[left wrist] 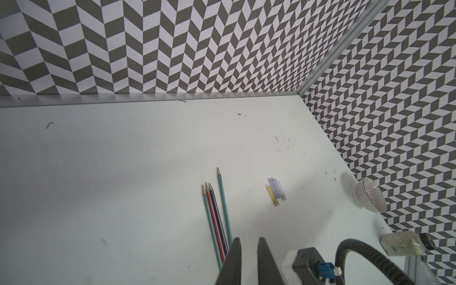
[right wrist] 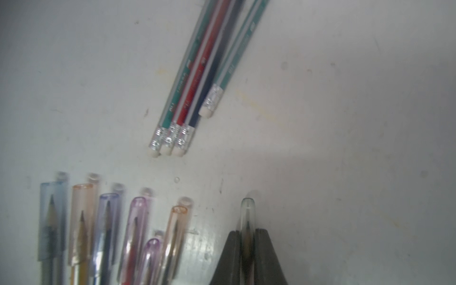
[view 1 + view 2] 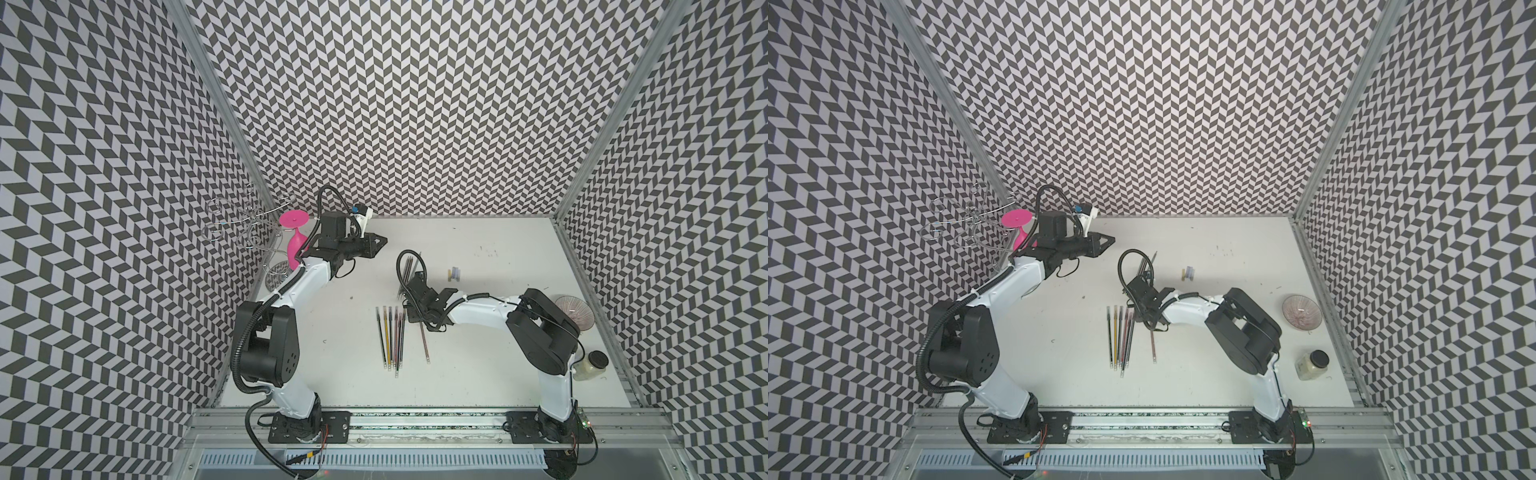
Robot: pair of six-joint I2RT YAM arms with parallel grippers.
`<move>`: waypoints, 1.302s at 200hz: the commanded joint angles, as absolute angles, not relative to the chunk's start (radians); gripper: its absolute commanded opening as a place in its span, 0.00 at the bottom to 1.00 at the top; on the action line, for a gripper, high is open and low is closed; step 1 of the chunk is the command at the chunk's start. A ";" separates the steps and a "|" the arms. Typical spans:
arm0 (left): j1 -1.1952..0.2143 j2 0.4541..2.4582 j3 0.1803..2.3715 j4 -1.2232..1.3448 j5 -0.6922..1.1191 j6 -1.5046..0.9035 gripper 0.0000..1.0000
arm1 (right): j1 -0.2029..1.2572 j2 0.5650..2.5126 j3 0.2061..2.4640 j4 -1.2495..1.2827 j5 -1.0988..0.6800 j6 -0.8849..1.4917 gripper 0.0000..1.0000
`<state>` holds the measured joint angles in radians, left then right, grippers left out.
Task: Remove the protective cover of the pencils
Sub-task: Pick up the pencil from the center of the board.
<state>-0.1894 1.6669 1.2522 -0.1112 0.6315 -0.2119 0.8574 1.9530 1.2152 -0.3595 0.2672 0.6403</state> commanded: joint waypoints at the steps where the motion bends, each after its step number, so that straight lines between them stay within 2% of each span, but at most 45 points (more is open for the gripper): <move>1: -0.197 1.660 1.235 -0.087 0.675 -0.213 0.16 | 0.795 1.859 1.121 -0.372 0.303 0.655 0.08; 55: -0.328 1.680 1.246 -0.085 0.772 -0.171 0.23 | 0.481 1.428 0.848 -0.070 -0.029 0.540 0.04; 104: -0.485 1.698 1.224 0.024 0.920 -0.178 0.27 | 0.421 1.151 0.668 0.295 -0.158 0.573 0.00; 130: -0.549 1.699 1.218 0.058 0.983 -0.168 0.27 | 0.420 1.106 0.623 0.422 -0.160 0.628 0.00; 171: -0.650 1.710 1.245 -0.033 0.905 -0.079 0.31 | 0.419 1.112 0.633 0.503 -0.214 0.678 0.00; 223: -0.683 1.749 1.287 -0.111 0.856 -0.040 0.28 | 0.419 1.109 0.619 0.599 -0.244 0.719 0.00; 260: -0.681 1.752 1.296 -0.124 0.841 -0.038 0.21 | 0.419 1.102 0.626 0.584 -0.224 0.712 0.00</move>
<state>-0.6830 1.7432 1.2587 -0.0944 0.8688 -0.0620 0.4221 1.1202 0.6231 0.5110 -0.2218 0.7002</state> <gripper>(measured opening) 0.233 0.096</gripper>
